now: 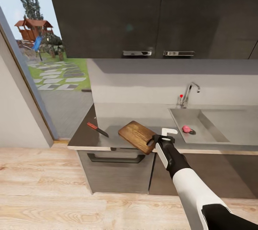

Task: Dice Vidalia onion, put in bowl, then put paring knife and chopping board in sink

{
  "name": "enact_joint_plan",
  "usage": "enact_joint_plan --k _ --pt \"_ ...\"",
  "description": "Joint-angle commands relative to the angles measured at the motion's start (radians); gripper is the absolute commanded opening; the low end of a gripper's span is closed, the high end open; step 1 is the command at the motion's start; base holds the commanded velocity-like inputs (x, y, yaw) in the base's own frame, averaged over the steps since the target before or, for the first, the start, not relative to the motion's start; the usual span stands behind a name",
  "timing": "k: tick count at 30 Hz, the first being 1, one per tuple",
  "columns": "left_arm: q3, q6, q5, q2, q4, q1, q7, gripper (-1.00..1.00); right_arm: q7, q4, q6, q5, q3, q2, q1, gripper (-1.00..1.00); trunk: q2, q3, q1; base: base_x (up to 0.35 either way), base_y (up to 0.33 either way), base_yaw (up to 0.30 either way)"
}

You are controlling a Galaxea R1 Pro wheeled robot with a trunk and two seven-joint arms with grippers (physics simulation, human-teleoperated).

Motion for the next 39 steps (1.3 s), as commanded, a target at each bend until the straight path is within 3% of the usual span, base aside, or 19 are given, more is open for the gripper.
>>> enact_joint_plan --k 1,39 --pt "0.000 -0.002 0.000 0.000 -0.001 0.000 -0.001 1.00 -0.005 -0.002 0.004 -0.006 0.001 0.000 -0.001 1.00 -0.002 -0.003 0.001 0.071 -0.071 0.000" --pt "-0.002 -0.003 0.000 0.000 -0.001 0.000 -0.002 1.00 -0.005 0.001 0.004 -0.005 0.001 0.001 -0.001 1.00 -0.002 -0.049 0.001 0.032 -0.010 0.000"
